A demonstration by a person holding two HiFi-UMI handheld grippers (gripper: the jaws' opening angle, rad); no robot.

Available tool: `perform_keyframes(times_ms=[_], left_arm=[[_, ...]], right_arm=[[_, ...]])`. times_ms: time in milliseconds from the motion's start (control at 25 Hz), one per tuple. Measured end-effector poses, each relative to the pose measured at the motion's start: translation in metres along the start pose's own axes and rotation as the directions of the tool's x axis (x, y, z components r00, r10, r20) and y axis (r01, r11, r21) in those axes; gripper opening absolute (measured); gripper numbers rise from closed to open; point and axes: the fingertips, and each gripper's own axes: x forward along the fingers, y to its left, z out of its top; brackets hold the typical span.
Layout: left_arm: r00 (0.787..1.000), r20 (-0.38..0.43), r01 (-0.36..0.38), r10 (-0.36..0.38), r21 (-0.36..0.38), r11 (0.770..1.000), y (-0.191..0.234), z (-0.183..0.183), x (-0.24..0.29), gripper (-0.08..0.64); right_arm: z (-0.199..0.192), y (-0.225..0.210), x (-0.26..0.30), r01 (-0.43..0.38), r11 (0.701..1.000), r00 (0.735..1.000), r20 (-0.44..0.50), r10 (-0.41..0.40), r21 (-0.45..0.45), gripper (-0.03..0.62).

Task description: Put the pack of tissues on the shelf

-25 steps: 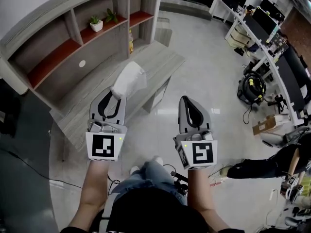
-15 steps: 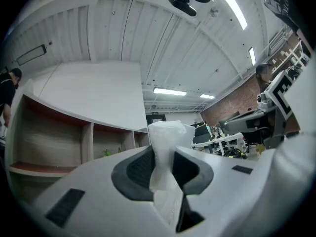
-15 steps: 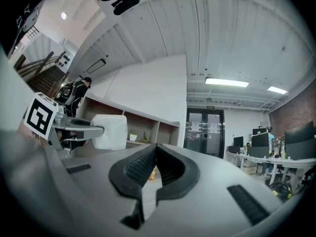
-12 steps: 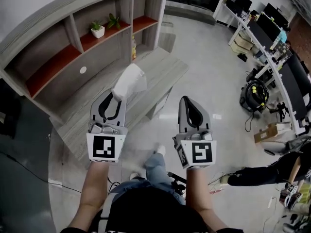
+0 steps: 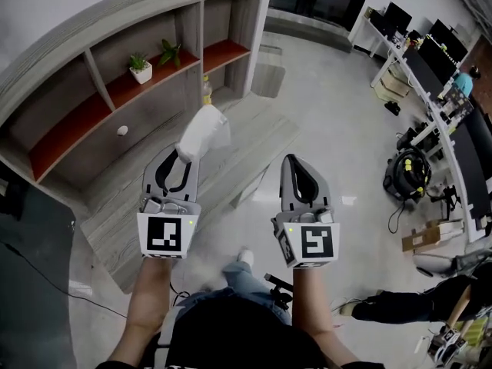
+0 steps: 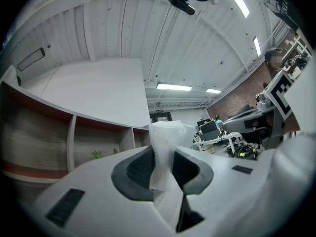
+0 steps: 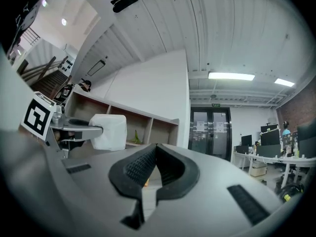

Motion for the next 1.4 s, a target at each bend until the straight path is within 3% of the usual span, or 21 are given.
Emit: perform_keyframes(times_ms=[280,480,680,1160,1400], left_arm=[[0.998,0.021,-0.068,0.067,0.029,0.997,-0.005,-0.007,0.078,0.092],[0.994,-0.039,-0.104,0.105,0.013,0.994,-0.015,-0.019,0.128,0.092],[0.989,-0.028,-0.144,0.145,0.031,0.989,-0.019,-0.026,0.167,0.092],[0.987,-0.047,-0.15,0.153,0.048,0.987,-0.03,-0.041,0.207,0.092],[0.985,-0.036,-0.168,0.169,0.037,0.985,-0.016,-0.051,0.223,0.092]], right_arm=[[-0.015,-0.062,0.055,-0.053,0.999,0.999,0.0,0.053,0.006,0.015],[-0.029,-0.106,0.091,-0.086,0.996,0.996,-0.008,0.086,0.01,0.015],[-0.046,-0.137,0.123,-0.124,0.992,0.992,-0.021,0.124,-0.003,0.015],[-0.07,-0.169,0.144,-0.126,0.991,0.991,-0.045,0.127,0.039,0.015],[-0.075,-0.171,0.163,-0.12,0.992,0.992,-0.028,0.121,0.029,0.015]])
